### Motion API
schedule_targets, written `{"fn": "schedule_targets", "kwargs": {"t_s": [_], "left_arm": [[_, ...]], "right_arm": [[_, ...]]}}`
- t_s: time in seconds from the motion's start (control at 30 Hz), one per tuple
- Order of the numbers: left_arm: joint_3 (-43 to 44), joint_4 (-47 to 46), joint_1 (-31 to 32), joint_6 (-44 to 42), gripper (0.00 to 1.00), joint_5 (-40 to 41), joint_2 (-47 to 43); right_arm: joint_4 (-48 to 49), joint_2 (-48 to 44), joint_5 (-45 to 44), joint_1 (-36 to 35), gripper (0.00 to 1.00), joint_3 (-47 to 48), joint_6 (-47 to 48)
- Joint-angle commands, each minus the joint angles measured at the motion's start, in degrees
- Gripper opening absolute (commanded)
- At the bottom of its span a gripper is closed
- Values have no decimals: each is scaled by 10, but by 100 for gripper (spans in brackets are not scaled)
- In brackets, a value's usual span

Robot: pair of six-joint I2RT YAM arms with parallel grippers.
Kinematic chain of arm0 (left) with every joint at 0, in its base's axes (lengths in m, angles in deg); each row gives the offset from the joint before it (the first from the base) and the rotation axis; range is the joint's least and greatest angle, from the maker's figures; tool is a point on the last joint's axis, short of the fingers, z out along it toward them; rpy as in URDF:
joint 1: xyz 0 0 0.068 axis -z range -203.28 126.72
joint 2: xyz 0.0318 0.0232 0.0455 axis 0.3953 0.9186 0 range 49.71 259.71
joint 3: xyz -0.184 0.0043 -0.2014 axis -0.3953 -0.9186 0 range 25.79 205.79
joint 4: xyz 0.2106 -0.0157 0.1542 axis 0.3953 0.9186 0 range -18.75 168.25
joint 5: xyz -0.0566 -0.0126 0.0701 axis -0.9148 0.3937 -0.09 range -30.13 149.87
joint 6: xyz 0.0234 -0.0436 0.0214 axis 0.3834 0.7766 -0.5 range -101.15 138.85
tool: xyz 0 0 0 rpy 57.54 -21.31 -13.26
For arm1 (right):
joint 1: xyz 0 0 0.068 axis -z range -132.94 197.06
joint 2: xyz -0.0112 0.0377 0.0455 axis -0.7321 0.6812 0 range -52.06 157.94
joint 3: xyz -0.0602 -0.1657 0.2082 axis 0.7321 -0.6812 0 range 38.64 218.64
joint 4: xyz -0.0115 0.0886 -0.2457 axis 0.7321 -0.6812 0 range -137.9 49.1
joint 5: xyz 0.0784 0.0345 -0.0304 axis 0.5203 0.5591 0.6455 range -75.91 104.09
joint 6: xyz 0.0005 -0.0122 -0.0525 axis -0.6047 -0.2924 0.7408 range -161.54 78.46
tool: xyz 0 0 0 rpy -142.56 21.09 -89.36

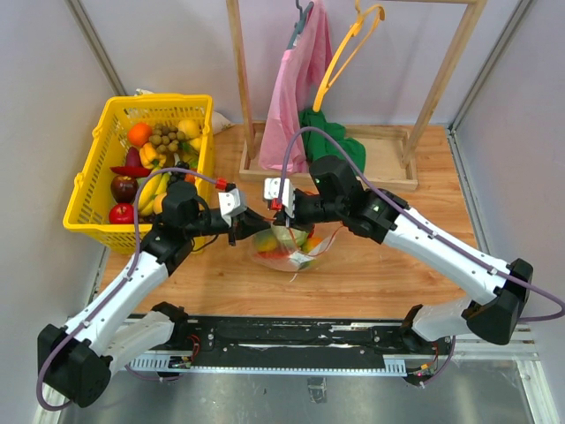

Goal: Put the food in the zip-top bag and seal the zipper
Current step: Zip the zipper food storage bag at the center of the board.

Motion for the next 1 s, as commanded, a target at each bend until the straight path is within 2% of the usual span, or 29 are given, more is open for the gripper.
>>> {"fn": "schedule_targets", "kwargs": {"t_s": [0.0, 0.23, 0.3, 0.37, 0.43, 0.7, 0.97], "left_arm": [[-3, -52, -4, 15, 19, -49, 4], [-3, -88, -4, 40, 33, -80, 27], [-2, -92, -3, 45, 33, -85, 33], [-1, -91, -2, 46, 24, -91, 36], [1, -88, -3, 41, 2, -94, 36], [0, -73, -3, 43, 0, -34, 14], [-7, -89, -2, 64, 0, 18, 3]], "right_arm": [[-13, -4, 20, 5, 1, 19, -27], [-8, 14, 45, -3, 1, 36, -38], [-8, 16, 47, -4, 1, 38, -38], [-7, 18, 48, -4, 1, 39, -38], [-11, 18, 43, -4, 1, 37, -36], [-47, -8, -53, 6, 1, 1, -11], [-77, -33, -95, 26, 1, -18, -20]]}}
